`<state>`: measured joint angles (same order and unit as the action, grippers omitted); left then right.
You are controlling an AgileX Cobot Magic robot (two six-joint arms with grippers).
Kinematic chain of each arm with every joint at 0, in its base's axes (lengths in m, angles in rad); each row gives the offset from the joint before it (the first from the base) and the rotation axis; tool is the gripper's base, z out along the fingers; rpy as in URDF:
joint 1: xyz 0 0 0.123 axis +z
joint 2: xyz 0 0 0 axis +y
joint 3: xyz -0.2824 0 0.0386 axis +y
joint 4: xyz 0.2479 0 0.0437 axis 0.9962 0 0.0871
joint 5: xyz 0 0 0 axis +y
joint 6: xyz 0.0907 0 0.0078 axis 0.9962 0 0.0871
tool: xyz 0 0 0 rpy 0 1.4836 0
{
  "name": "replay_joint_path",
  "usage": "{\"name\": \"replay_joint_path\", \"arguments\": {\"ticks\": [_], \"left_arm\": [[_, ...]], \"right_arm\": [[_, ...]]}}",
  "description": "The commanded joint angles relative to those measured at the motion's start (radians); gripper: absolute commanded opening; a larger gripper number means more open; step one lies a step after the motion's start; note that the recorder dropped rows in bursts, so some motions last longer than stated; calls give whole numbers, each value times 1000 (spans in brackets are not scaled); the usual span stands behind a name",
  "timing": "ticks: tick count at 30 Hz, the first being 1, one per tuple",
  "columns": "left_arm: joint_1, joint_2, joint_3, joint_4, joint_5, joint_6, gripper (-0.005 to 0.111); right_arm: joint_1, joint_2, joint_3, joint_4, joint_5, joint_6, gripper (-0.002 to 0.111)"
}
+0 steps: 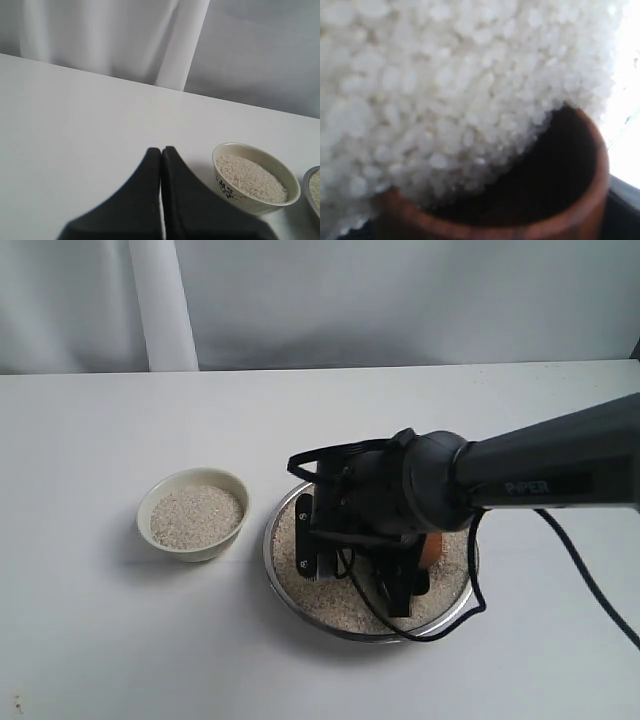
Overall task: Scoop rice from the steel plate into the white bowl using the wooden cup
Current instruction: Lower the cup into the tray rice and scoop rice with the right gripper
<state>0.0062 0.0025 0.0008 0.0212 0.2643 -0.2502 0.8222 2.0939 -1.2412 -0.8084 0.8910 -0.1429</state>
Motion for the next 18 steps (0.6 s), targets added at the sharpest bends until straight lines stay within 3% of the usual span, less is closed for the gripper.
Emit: {"name": "replay_joint_path", "arguments": {"ticks": [1,10,18], "left_arm": [[-6,-3,-1,-3,1,-3,0],[-6,-3,-1,-3,1,-3,0],[-6,-3,-1,-3,1,-3,0]], "right_arm": [[-37,-31,48,94,-184,48,0],[-85,-44,172,97,-355,118,0],[-87,-44,181,99,-496,172,0]]}}
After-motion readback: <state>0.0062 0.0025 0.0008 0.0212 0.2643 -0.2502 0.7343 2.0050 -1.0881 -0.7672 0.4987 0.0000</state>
